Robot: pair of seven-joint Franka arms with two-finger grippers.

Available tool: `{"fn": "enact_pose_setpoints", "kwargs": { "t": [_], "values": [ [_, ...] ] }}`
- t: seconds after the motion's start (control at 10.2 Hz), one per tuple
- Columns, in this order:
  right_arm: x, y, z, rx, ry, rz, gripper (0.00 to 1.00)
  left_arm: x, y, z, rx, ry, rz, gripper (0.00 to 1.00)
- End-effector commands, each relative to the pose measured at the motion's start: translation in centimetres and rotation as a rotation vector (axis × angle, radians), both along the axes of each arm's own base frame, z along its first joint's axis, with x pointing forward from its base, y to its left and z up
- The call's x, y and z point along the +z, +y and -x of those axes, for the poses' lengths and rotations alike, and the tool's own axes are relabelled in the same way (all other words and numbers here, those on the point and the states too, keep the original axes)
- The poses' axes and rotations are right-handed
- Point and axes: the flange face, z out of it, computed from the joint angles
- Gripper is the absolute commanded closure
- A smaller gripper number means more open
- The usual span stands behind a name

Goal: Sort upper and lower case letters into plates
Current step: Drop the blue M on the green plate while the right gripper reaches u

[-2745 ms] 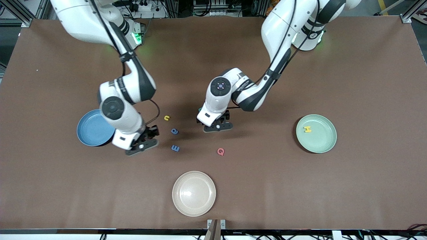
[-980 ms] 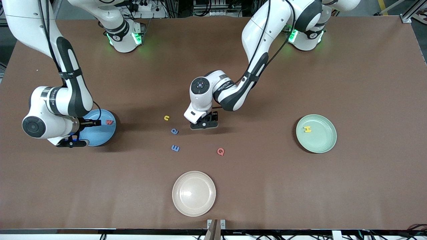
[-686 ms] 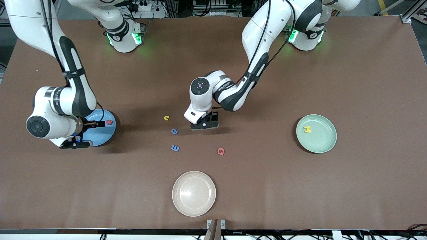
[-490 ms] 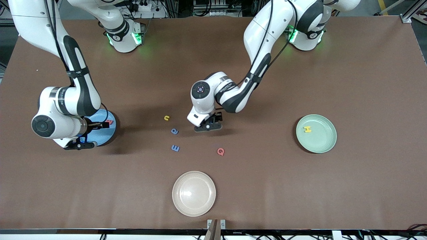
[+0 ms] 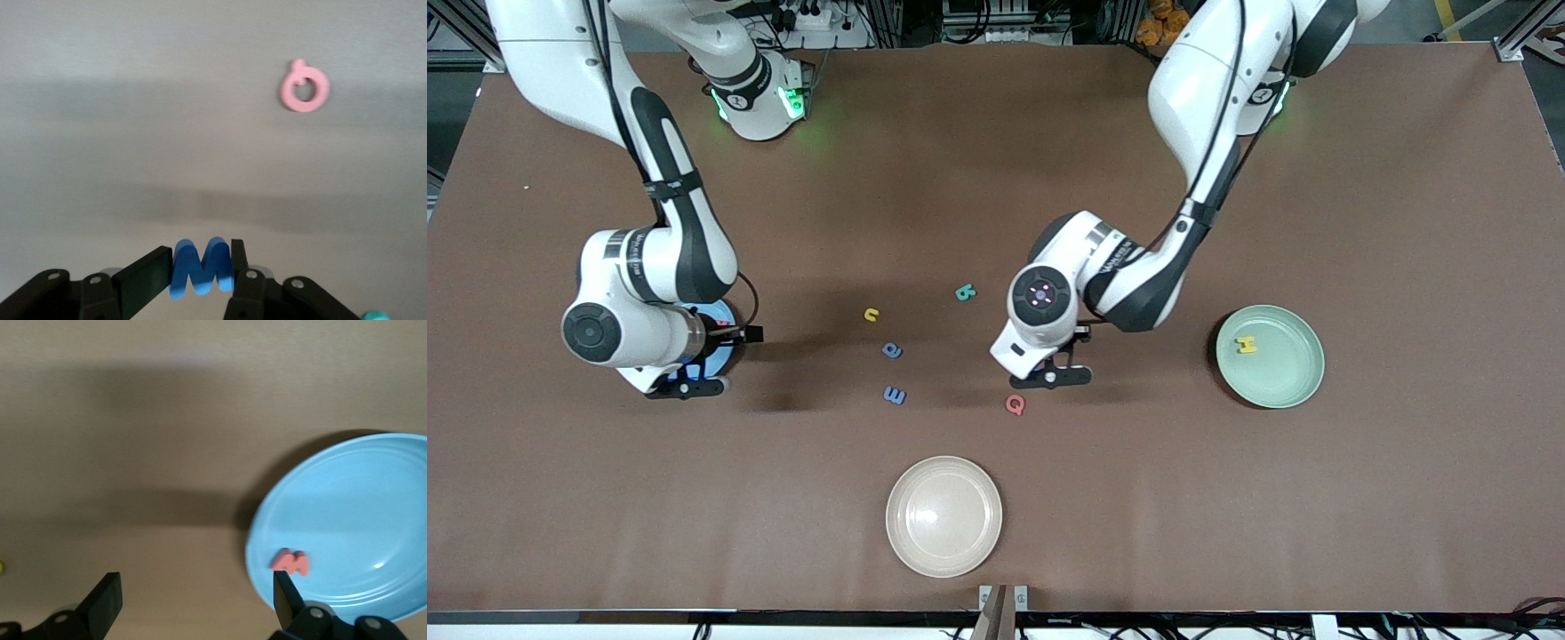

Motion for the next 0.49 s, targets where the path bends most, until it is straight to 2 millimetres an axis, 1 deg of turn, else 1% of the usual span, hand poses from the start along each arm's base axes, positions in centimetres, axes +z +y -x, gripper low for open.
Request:
{"fn": "enact_pose_setpoints", "kwargs": {
  "t": [0.0,0.1,0.2,0.29,0.39],
  "values": [
    [0.4,6.4,0.7,-0.073,-0.047,0.023,0.0,2.6,6.1,-2.8,-0.103,0.061,0.039,0.94],
    [0.1,8.3,1.0,-0.119,-0.048,0.044,0.0,3.0,9.5,-4.0,-0.147,0.109,0.027,0.94],
    [-0.1,10.3,1.5,-0.137,-0.056,0.057,0.0,3.5,12.5,-4.6,-0.207,0.164,0.034,0.94],
    [-0.2,11.0,1.7,-0.179,-0.061,0.069,0.0,2.5,17.0,-4.9,-0.236,0.247,0.033,0.94],
    [0.8,12.6,1.4,-0.254,-0.085,0.075,0.0,2.8,21.1,-5.0,-0.273,0.27,0.025,0.94]
  ]
}}
